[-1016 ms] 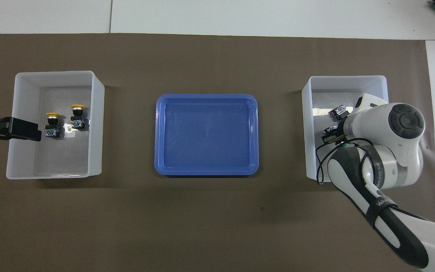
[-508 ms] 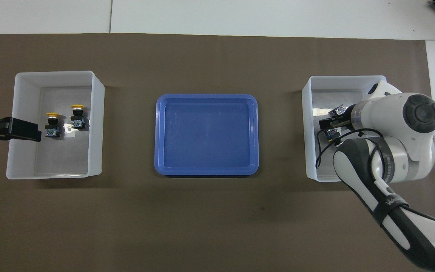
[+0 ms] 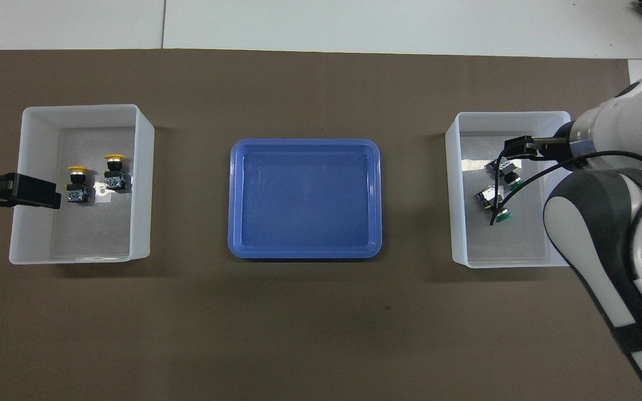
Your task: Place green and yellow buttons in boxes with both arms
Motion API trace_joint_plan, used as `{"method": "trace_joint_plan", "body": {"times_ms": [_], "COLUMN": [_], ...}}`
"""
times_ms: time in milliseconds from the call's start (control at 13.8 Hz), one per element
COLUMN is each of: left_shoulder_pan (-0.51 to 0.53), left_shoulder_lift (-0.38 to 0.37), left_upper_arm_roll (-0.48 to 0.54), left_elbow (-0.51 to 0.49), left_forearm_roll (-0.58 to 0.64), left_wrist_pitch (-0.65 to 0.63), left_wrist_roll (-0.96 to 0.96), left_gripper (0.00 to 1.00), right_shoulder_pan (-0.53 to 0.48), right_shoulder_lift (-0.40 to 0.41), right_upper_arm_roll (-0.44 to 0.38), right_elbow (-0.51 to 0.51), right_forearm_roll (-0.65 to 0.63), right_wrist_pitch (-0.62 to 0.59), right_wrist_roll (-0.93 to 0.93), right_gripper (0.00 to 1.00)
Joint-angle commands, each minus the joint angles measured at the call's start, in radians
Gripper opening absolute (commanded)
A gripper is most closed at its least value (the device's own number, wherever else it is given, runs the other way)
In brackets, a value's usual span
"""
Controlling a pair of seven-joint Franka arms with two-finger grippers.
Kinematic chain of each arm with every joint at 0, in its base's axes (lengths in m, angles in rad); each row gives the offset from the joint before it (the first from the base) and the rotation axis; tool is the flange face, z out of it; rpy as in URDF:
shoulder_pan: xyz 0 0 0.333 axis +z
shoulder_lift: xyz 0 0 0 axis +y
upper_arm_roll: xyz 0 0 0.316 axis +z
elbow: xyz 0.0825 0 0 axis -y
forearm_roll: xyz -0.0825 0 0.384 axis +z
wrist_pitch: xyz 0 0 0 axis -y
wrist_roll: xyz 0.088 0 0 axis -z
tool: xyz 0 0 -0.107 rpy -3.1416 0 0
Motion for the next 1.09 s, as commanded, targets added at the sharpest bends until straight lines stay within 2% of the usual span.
{"method": "trace_joint_plan", "body": {"times_ms": [0,218,363,653,1016], "left_shoulder_pan": [0.005,0.013,0.013,0.008,0.008], "left_shoulder_lift": [-0.022,-0.022,-0.023,-0.023,-0.014], "left_upper_arm_roll": [0.001,0.007,0.007,0.004,0.004], "left_elbow": [-0.018,-0.021,-0.036,-0.088,-0.112], "left_forearm_roll": [-0.004,-0.004,-0.004,-0.004,-0.004], "left_wrist_pitch": [-0.006,-0.001,0.013,0.102,0.131], "left_wrist_roll": [-0.006,0.004,0.005,0.008,0.007], "left_gripper": [1.0,1.0,1.0,1.0,1.0], "right_shoulder_pan": [-0.02,-0.027,-0.033,-0.05,-0.041], "right_shoulder_lift": [-0.044,-0.036,-0.051,-0.053,-0.074], "right_upper_arm_roll": [0.0,-0.004,-0.004,-0.001,0.001], "right_elbow": [0.088,0.21,0.179,0.237,0.225], "right_forearm_roll": [0.015,0.015,0.015,0.072,0.068], "right_wrist_pitch": [-0.162,-0.354,-0.382,-0.415,-0.425], "right_wrist_roll": [0.02,0.018,0.02,0.009,-0.029], "right_gripper": [1.0,1.0,1.0,1.0,1.0]}}
